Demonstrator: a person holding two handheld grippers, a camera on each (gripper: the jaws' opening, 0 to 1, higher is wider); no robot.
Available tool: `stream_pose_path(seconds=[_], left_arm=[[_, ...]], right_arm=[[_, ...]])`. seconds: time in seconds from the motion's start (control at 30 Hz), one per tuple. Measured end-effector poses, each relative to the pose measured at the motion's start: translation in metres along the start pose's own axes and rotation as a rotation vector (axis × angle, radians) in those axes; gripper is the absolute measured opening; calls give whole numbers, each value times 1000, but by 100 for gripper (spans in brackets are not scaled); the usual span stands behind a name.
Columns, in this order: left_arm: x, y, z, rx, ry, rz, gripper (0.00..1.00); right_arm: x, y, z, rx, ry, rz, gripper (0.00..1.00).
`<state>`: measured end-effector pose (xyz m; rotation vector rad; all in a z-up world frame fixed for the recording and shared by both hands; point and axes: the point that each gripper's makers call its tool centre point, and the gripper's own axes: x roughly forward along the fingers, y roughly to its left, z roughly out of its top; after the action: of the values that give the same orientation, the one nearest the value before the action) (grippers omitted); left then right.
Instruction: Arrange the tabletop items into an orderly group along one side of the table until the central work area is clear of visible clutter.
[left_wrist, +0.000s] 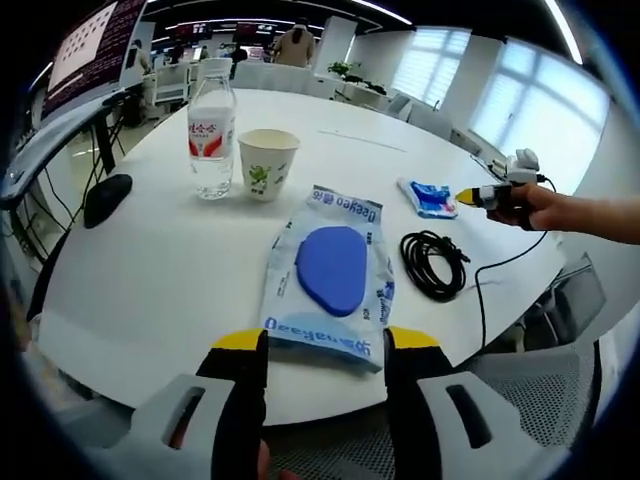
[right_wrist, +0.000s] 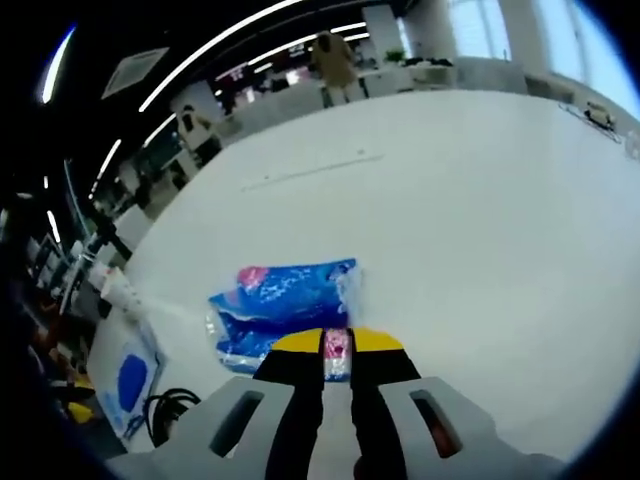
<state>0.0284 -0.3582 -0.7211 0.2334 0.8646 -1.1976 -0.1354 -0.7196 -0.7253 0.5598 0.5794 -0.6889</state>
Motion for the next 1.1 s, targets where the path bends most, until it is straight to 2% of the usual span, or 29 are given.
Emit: stream_pose_path(seconds=[0.23,0.4,0.67,0.8,0.97,1.1], left_arm=[[1,-2,-4,0,19,-3,43],[2,1,-7,-2,34,5,41],[3,1,-9,5,43,2,40],[3,0,-10,2,44,0,39],[3,0,-12,-5,50,-1,37],[3,2,-13,-18,53,-1,36]], right_arm=[[-4,16,-3,-64,-1,30,8],[-5,26,-8,-38,-9,44,9],[1,55,-29,-113,36,86,10],[9,70,-32,-146,51,120,10],[16,103,-43,-228,85,207,12],[20,135,-60,-336,150,306,23]])
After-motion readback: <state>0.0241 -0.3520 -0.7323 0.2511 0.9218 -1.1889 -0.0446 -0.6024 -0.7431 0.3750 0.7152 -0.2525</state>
